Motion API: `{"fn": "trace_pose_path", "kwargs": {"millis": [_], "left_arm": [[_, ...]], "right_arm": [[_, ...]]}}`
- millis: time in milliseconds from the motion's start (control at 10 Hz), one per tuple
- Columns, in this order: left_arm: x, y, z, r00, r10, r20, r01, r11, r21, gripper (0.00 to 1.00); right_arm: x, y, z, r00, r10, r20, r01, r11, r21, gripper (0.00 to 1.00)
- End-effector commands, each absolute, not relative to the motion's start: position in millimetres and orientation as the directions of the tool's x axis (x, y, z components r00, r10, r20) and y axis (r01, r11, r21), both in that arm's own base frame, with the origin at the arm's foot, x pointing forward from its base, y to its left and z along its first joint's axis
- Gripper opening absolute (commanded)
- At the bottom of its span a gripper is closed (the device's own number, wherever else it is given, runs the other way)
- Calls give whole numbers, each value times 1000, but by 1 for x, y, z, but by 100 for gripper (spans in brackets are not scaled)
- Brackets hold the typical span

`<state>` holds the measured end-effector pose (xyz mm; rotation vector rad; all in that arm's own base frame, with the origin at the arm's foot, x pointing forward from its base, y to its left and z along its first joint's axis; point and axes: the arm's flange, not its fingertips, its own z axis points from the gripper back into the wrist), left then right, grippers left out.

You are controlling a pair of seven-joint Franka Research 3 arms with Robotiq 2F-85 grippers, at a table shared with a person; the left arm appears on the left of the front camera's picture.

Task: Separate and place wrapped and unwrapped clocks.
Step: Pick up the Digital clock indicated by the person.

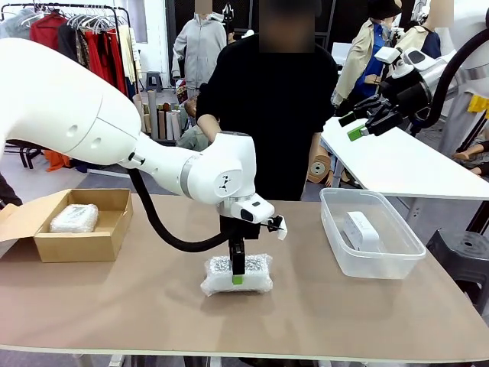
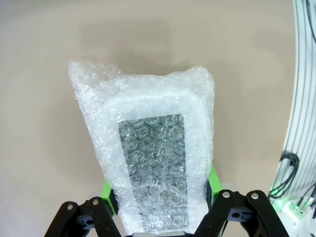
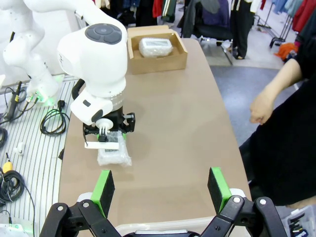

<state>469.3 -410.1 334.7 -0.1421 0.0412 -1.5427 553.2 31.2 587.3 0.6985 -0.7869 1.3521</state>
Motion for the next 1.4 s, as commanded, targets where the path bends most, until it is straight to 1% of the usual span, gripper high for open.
{"fn": "trace_pose_path", "kwargs": {"millis": [0, 200, 300, 500, 600, 900, 1000, 1100, 1300], "left_arm": [[462, -403, 366, -14, -997, 78, 994, -22, -107, 0], [458, -404, 395, -54, -997, 60, 993, -60, -105, 0], [457, -402, 413, -59, -996, 70, 991, -67, -116, 0], [454, -395, 457, -91, -993, 69, 990, -98, -99, 0], [455, -390, 486, -118, -989, 87, 988, -126, -92, 0], [457, -386, 564, -160, -985, 58, 986, -162, -29, 0], [456, -389, 589, -162, -987, 19, 987, -162, 0, 0], [457, -391, 615, -169, -986, 9, 986, -169, 15, 0], [459, -393, 651, -147, -989, -21, 987, -148, 70, 0]], "right_arm": [[552, 31, 588, 32, 567, 823, -995, 93, -25, 100], [552, 31, 588, 32, 567, 823, -995, 93, -25, 100], [552, 31, 588, 32, 567, 823, -995, 93, -25, 100], [552, 31, 588, 32, 567, 823, -995, 93, -25, 100], [552, 31, 588, 32, 567, 823, -995, 93, -25, 100], [552, 31, 588, 32, 567, 823, -995, 93, -25, 100], [552, 31, 588, 32, 567, 823, -995, 93, -25, 100], [552, 31, 588, 32, 567, 823, -995, 93, -25, 100], [552, 31, 588, 32, 567, 823, -995, 93, -25, 100]]}}
